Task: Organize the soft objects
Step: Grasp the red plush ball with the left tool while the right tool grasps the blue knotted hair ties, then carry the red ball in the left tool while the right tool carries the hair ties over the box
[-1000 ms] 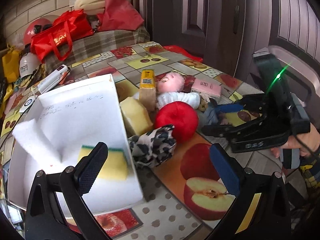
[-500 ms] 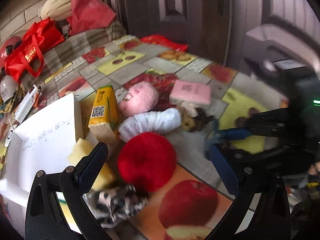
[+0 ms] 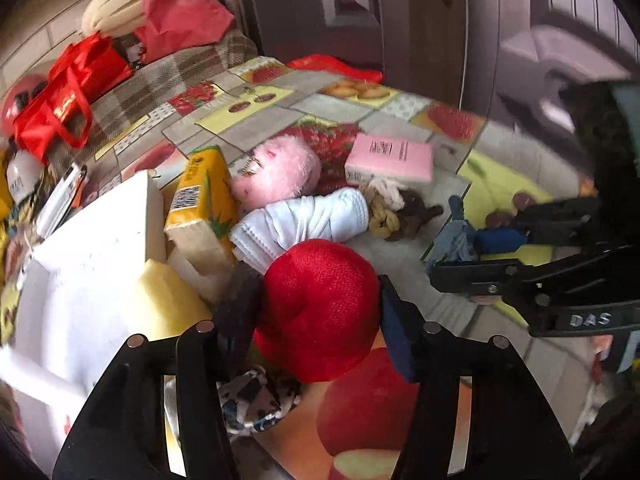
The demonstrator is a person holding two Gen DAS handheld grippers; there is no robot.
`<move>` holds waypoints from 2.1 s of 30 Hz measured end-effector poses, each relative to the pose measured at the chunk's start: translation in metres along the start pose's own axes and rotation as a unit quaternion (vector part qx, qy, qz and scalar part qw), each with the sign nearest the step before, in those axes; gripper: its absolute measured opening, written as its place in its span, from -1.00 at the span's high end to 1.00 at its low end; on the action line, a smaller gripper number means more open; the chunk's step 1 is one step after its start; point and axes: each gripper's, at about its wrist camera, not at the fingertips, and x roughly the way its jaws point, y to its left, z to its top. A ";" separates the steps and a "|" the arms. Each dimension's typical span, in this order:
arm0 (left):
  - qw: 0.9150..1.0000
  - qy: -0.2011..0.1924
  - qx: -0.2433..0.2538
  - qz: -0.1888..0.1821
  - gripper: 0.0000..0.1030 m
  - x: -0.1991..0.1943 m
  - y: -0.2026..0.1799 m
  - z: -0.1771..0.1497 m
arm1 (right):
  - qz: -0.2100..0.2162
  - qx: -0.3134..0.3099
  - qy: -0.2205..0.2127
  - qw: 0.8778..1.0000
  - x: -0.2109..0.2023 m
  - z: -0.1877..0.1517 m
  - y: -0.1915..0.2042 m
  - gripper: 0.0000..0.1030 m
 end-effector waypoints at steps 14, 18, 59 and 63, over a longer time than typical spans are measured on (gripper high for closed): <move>0.976 -0.184 -0.112 -0.039 -0.08 -0.108 0.019 -0.005 | -0.013 0.007 -0.170 0.985 -0.071 0.018 0.033 0.36; 0.972 -0.197 -0.126 -0.012 -0.08 -0.122 0.027 -0.008 | -0.013 0.000 -0.189 0.982 -0.079 0.023 0.042 0.36; 0.947 -0.235 -0.215 0.032 -0.09 -0.164 0.087 -0.053 | 0.003 -0.035 -0.193 0.981 -0.077 0.039 0.078 0.34; 0.946 -0.236 -0.218 0.036 -0.09 -0.165 0.091 -0.057 | 0.003 -0.035 -0.193 0.981 -0.077 0.039 0.078 0.33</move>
